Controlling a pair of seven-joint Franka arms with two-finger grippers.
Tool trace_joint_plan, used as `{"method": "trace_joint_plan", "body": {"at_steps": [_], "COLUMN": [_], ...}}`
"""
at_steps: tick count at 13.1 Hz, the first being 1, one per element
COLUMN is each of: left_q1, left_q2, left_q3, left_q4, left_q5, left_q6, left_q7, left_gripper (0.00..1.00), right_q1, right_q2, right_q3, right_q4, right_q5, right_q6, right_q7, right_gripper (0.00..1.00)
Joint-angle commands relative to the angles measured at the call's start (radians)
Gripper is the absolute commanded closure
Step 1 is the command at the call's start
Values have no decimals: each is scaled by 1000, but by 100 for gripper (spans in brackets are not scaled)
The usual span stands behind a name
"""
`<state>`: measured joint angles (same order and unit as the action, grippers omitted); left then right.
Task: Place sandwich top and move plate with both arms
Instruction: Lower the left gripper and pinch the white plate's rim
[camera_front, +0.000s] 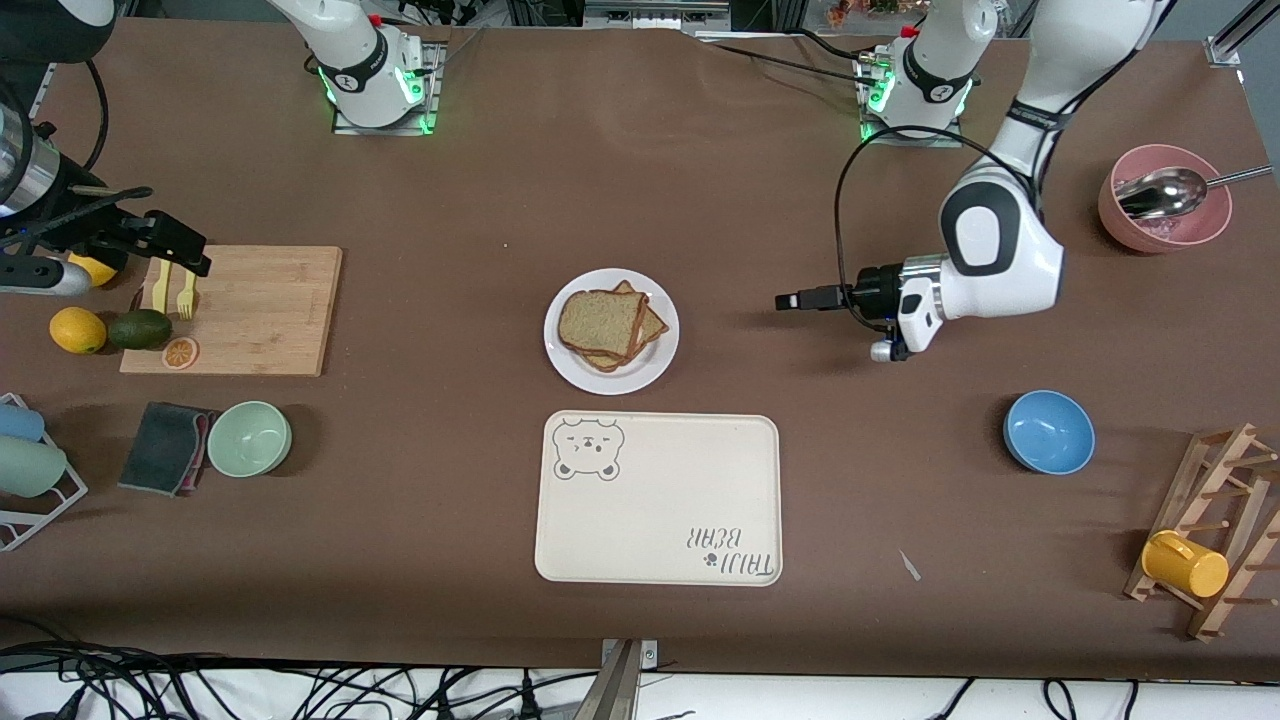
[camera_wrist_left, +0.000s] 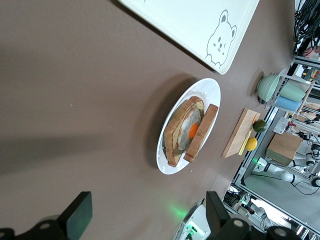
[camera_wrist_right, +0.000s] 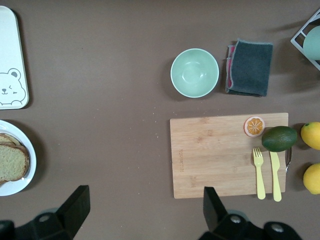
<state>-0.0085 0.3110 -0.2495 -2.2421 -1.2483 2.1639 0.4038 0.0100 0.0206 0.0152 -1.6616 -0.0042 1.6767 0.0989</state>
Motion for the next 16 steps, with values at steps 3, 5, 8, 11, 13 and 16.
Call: {"method": "trace_joint_plan", "body": {"at_steps": [3,5,8,11,13,16], "left_q1": [-112,-142,-197,-218,-252,-258], "left_q2": [45,98,169,238,261,333], "left_q3": [-57,-80,-91,-91,-91,-89], "left_q4": [-39,-30,22,107,153,223], "left_q5": [-290,-472,-589,-624,-674,-683], "left_q6": [167,194,266,300,318,321], "left_q7": [153,296,377,377,379,379], "left_gripper": [0,0,0,0,0,4], "right_q1": [-15,-15,-13,-13,-15,-15], "right_q2": [-2,-4,-2,-4,-4,-4], "right_q3": [-14,-12,-14,-12,-12,-14], "right_q4": [8,10,8,8,8,8], "right_q5": [17,17,17,17,17,20], "right_q6": [2,2,0,0,-3,-3], "right_q7": [-11,-11,-10,-5,-2,1], "right_gripper": [0,0,0,0,0,0]}}
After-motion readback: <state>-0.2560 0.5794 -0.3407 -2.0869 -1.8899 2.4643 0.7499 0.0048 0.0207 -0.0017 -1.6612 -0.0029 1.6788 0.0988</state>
